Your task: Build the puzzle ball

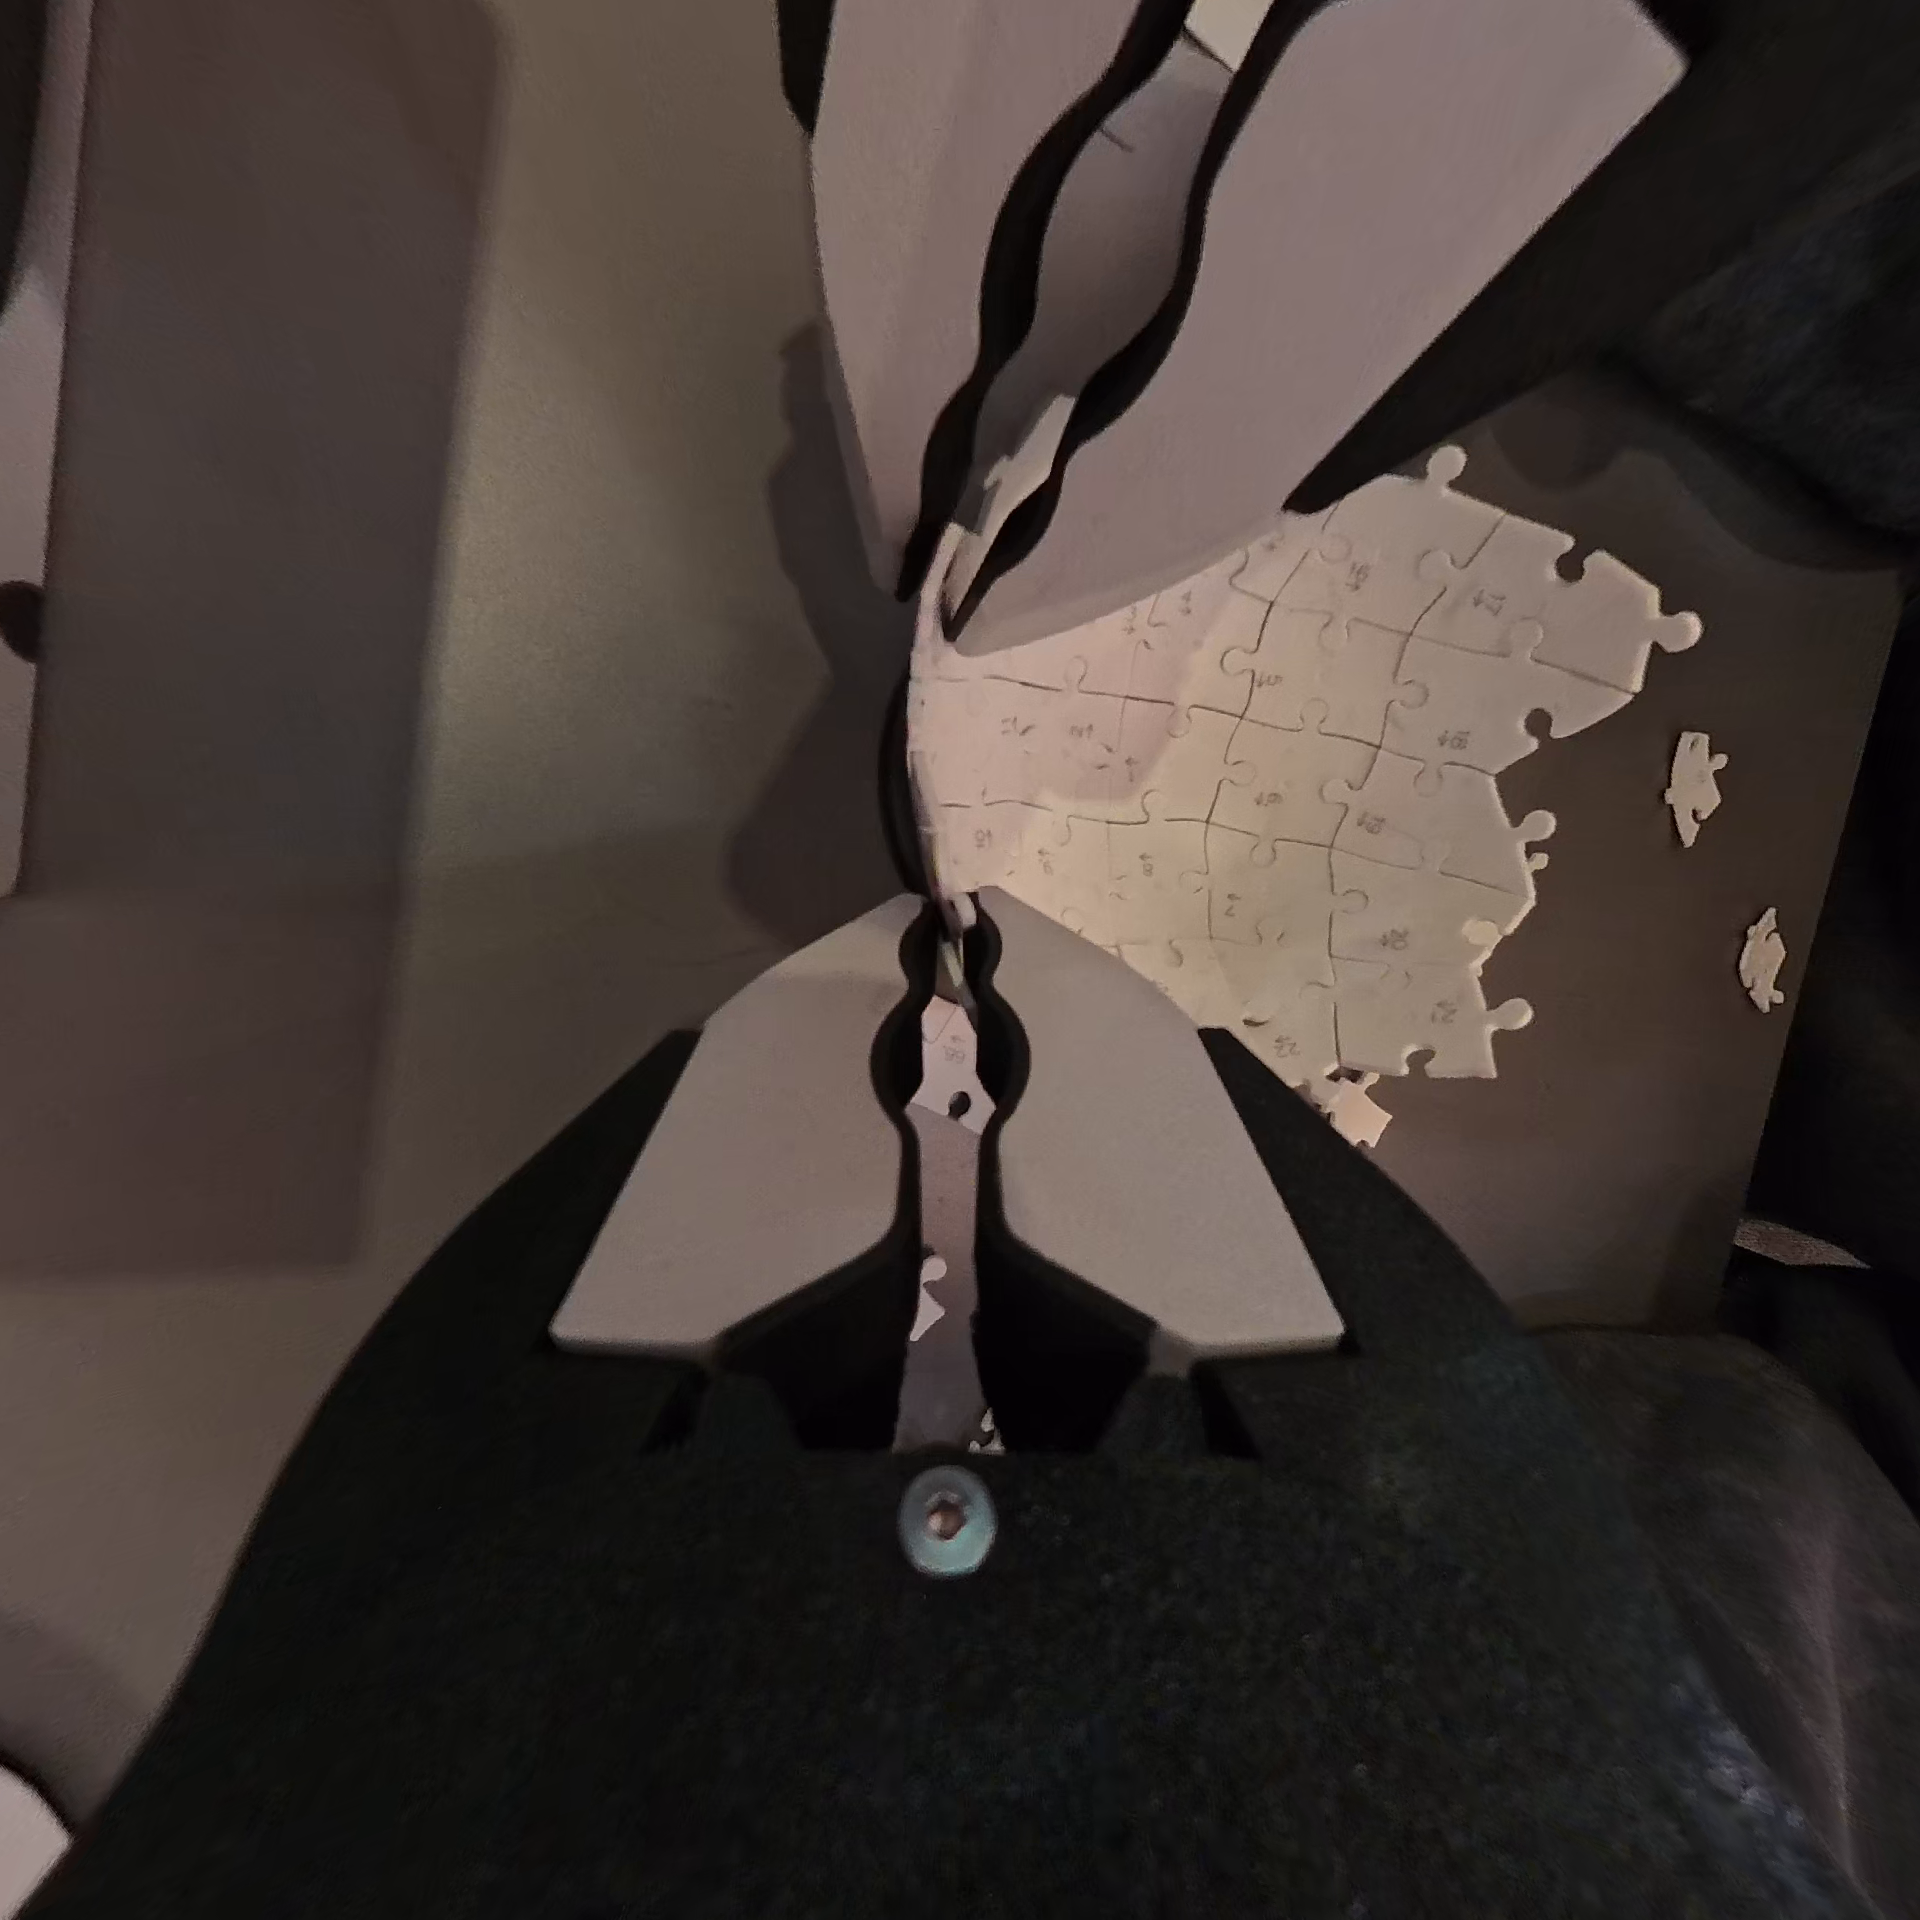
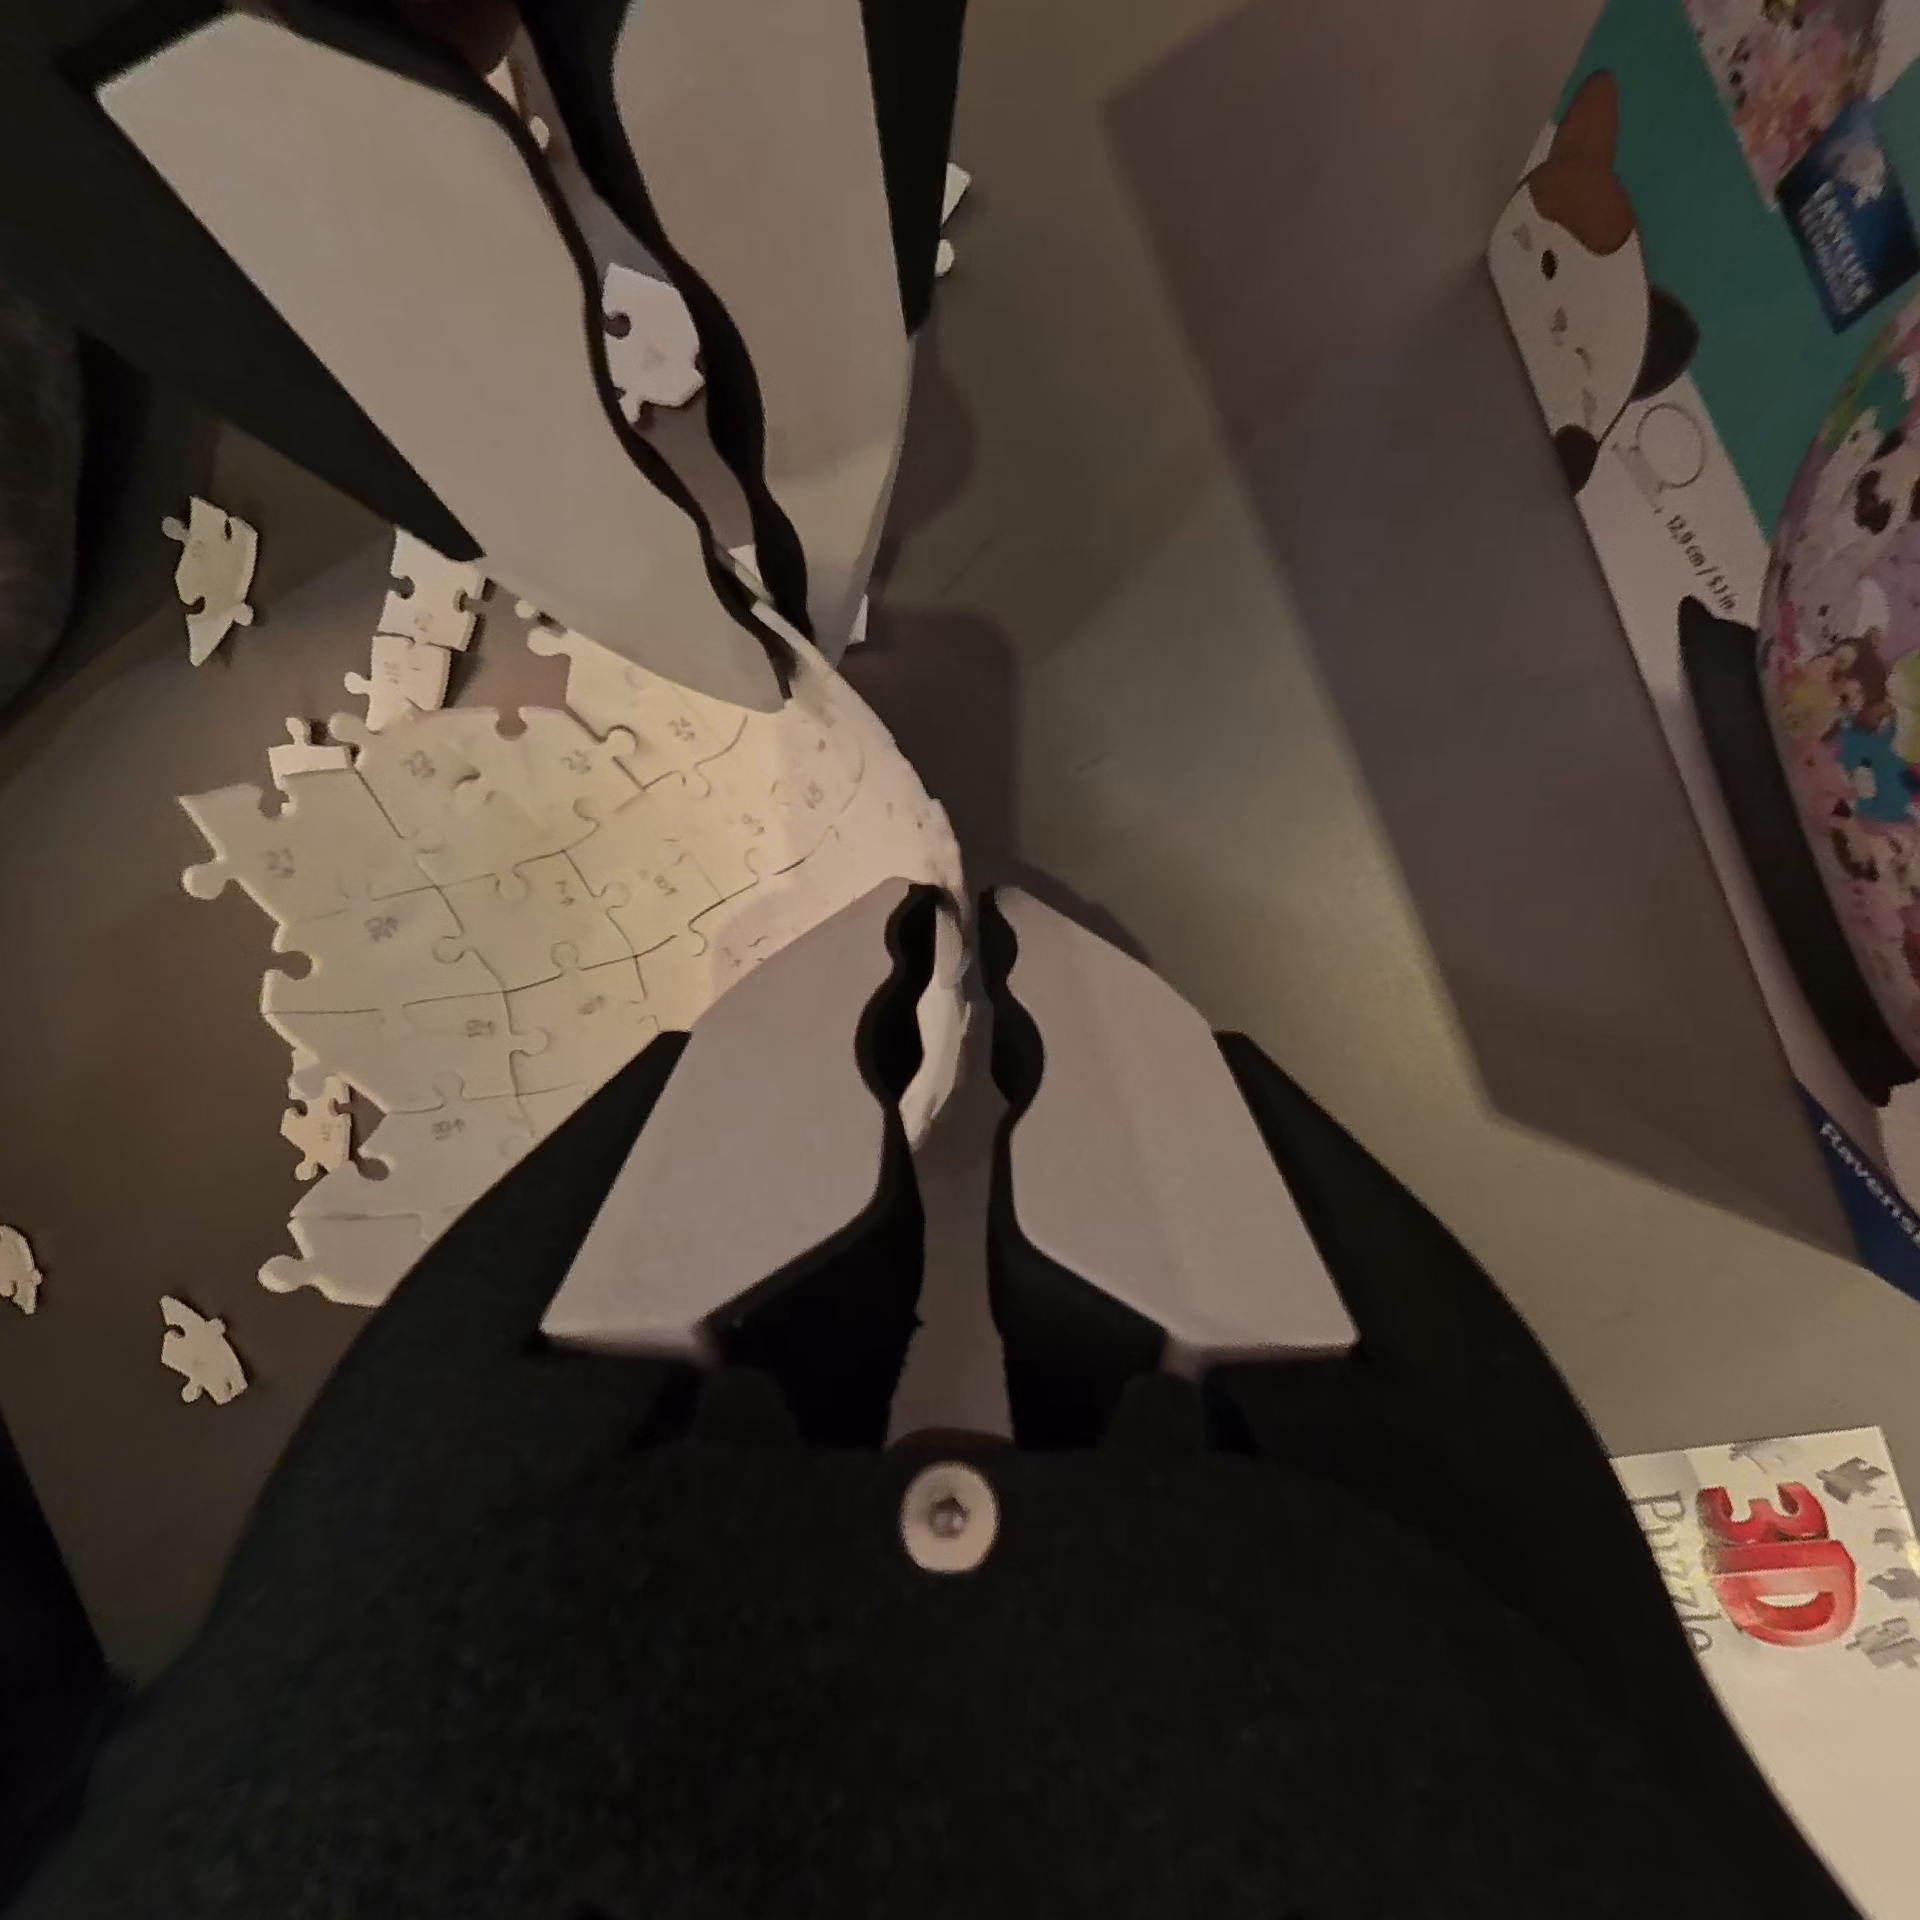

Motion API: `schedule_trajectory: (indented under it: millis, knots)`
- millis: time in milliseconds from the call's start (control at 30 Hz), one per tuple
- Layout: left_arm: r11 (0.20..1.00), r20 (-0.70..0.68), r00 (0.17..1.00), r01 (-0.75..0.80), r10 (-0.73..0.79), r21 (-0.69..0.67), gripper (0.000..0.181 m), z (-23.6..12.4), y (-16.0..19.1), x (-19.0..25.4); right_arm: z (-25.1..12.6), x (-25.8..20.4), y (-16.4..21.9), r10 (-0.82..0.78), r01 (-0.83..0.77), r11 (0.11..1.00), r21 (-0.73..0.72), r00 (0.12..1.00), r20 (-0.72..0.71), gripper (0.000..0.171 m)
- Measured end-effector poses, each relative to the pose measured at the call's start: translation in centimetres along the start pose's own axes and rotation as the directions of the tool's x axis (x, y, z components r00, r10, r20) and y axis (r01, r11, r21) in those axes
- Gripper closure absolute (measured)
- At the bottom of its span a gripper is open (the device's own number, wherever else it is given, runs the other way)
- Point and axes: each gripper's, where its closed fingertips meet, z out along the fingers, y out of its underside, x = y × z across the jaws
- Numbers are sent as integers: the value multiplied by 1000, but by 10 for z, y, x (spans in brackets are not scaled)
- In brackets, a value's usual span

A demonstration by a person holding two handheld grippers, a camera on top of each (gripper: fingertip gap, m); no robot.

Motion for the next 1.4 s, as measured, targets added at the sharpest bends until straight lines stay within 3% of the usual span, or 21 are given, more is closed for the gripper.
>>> schedule_trajectory:
  millis: [667, 800, 1200, 1400]
  knots:
    - [1000, 5, 1000, 3, -2, -7, 178, 0, 1, -1, 2, -1, -2, -134, 134, 991, 32, 991, 22, 168]
    - [1000, -9, 1000, 2, -3, -12, 178, 2, 2, 1, 5, 2, 2, -145, 144, 989, -18, 989, -17, 153]
    - [1000, 5, 1000, 1, 0, -14, 178, 0, 1, 1, -3, 0, 15, -133, 128, 986, -109, 990, -42, 148]
    - [1000, 16, 1000, -2, 2, -17, 178, -1, 1, 1, -1, -6, 16, -79, 76, 989, -125, 997, -17, 162]
